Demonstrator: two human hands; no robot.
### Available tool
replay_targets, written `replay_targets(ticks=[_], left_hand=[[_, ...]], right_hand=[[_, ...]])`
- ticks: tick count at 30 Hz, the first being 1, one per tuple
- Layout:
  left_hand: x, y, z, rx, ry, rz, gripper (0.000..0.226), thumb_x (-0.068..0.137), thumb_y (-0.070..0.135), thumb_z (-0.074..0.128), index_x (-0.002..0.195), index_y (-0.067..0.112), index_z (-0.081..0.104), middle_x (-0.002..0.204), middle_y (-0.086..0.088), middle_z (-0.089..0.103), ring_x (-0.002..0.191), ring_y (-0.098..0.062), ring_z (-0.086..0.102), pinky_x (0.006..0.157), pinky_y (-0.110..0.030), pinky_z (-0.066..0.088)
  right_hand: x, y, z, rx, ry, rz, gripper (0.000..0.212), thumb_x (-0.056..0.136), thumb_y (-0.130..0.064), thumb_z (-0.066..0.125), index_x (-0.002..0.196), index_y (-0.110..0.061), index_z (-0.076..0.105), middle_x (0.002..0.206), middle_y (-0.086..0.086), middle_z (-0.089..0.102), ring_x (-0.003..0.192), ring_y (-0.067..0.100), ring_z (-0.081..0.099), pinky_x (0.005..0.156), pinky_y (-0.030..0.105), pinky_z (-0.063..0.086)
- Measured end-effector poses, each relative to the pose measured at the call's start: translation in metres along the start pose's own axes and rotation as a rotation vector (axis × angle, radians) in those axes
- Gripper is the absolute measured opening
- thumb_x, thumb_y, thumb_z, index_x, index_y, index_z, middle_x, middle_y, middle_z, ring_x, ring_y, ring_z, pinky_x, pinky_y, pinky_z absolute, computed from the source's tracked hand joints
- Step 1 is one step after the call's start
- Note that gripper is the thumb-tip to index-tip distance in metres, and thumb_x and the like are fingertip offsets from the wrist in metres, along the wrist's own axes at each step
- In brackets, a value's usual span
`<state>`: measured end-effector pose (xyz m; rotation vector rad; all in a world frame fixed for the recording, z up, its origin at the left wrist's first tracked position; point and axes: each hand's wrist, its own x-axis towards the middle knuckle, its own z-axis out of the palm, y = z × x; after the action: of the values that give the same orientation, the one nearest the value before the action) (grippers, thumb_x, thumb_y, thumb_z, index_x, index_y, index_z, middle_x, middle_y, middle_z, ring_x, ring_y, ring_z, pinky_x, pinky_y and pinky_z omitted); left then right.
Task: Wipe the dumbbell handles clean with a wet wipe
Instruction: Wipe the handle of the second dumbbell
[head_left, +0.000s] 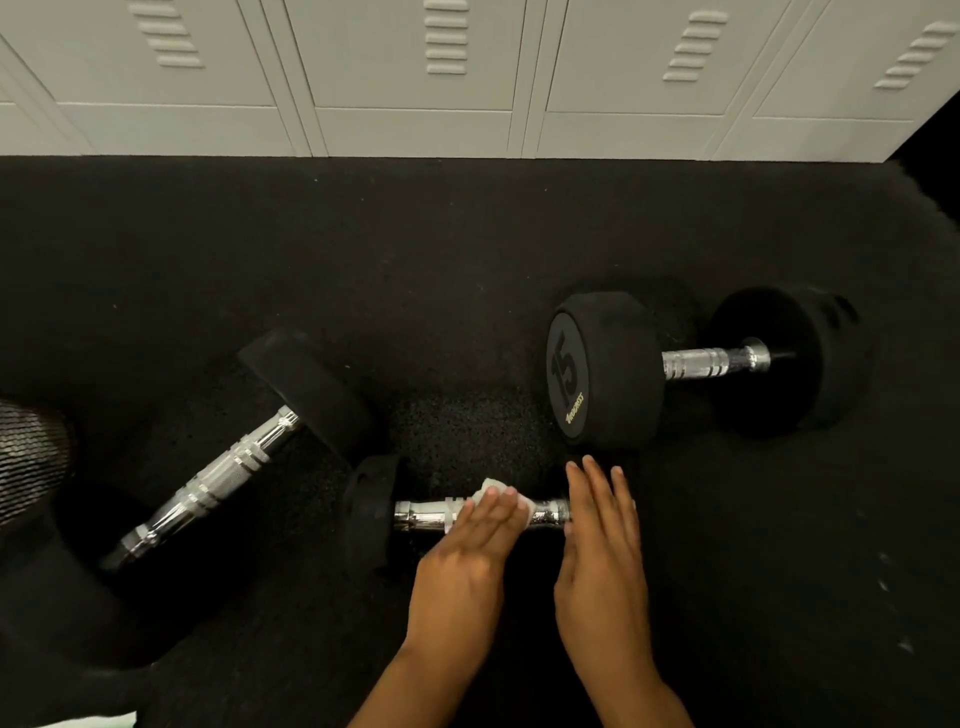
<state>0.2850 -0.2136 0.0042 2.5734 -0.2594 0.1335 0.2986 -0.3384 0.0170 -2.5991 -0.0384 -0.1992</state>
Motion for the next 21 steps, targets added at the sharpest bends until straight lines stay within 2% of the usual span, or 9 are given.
replay_targets(ticks=[2,4,6,8,11,14,17,19,21], left_hand=[[0.003,-0.001,-0.003,-0.086,0.015,-0.056,0.036,0.080,0.017,0.050,0.111,0.016,0.068,0.115,0.001,0.067,0.109,-0.008,0.060,0.099,-0.022,0.038],[0.007,-0.002,-0.009,-0.205,0.043,-0.167,0.033,0.079,0.023,0.055,0.110,0.020,0.068,0.108,0.005,0.069,0.100,-0.006,0.064,0.084,-0.018,0.047],[0.007,-0.004,-0.015,-0.272,0.075,-0.239,0.033,0.078,0.015,0.064,0.111,0.021,0.065,0.107,0.006,0.069,0.096,-0.005,0.064,0.081,-0.014,0.048],[0.003,-0.005,-0.024,-0.274,0.106,-0.271,0.041,0.079,0.003,0.068,0.116,0.020,0.063,0.113,0.005,0.066,0.104,-0.002,0.060,0.089,-0.010,0.042],[-0.009,-0.006,-0.049,-0.134,0.151,-0.133,0.038,0.083,0.010,0.061,0.120,0.018,0.060,0.122,0.004,0.060,0.114,0.002,0.047,0.100,-0.010,0.033],[-0.020,-0.022,-0.073,0.083,0.169,0.010,0.038,0.084,0.028,0.051,0.117,0.013,0.063,0.124,-0.002,0.059,0.115,-0.013,0.050,0.097,-0.026,0.039],[-0.029,-0.051,-0.082,0.256,0.041,0.017,0.063,0.076,0.040,0.063,0.131,0.013,0.048,0.139,-0.007,0.046,0.129,-0.023,0.039,0.103,-0.037,0.032],[-0.033,-0.068,-0.081,0.308,-0.136,0.034,0.092,0.063,0.041,0.078,0.139,0.011,0.035,0.149,-0.007,0.031,0.138,-0.024,0.026,0.110,-0.038,0.020],[-0.033,-0.074,-0.079,0.318,-0.237,0.041,0.107,0.056,0.035,0.084,0.143,0.011,0.027,0.153,-0.007,0.022,0.140,-0.021,0.019,0.112,-0.036,0.012]], right_hand=[[-0.005,-0.012,-0.006,0.028,0.073,-0.043,0.050,0.082,0.001,0.048,0.129,-0.014,0.044,0.138,0.003,0.043,0.133,0.019,0.026,0.105,0.039,0.034],[-0.013,-0.028,-0.003,0.110,0.106,-0.085,0.040,0.081,-0.011,0.036,0.119,-0.017,0.049,0.127,-0.003,0.044,0.123,0.012,0.036,0.100,0.027,0.035],[-0.018,-0.039,0.010,0.149,0.067,-0.066,0.041,0.081,-0.017,0.031,0.118,-0.020,0.046,0.123,-0.007,0.043,0.117,0.005,0.038,0.096,0.025,0.041],[-0.022,-0.043,0.025,0.122,-0.009,-0.068,0.041,0.084,-0.018,0.038,0.125,-0.018,0.044,0.128,-0.004,0.047,0.122,0.008,0.038,0.096,0.032,0.045],[-0.020,-0.042,0.037,-0.085,-0.129,-0.078,0.050,0.078,-0.019,0.067,0.126,-0.013,0.053,0.132,0.005,0.052,0.127,0.021,0.042,0.099,0.038,0.040],[-0.011,-0.040,0.039,-0.197,-0.173,-0.078,0.048,0.074,-0.022,0.070,0.120,-0.013,0.059,0.129,0.008,0.056,0.126,0.026,0.045,0.106,0.037,0.033],[0.003,-0.035,0.042,-0.210,-0.193,-0.089,0.036,0.074,-0.020,0.072,0.108,-0.014,0.062,0.127,0.011,0.057,0.125,0.029,0.046,0.101,0.039,0.032],[0.005,-0.031,0.041,-0.181,-0.205,-0.113,0.031,0.073,-0.017,0.073,0.102,-0.015,0.060,0.125,0.012,0.059,0.124,0.029,0.047,0.100,0.042,0.037],[-0.002,-0.027,0.035,-0.156,-0.175,-0.150,0.026,0.078,-0.013,0.067,0.101,-0.015,0.056,0.124,0.010,0.059,0.124,0.028,0.046,0.098,0.042,0.043]])
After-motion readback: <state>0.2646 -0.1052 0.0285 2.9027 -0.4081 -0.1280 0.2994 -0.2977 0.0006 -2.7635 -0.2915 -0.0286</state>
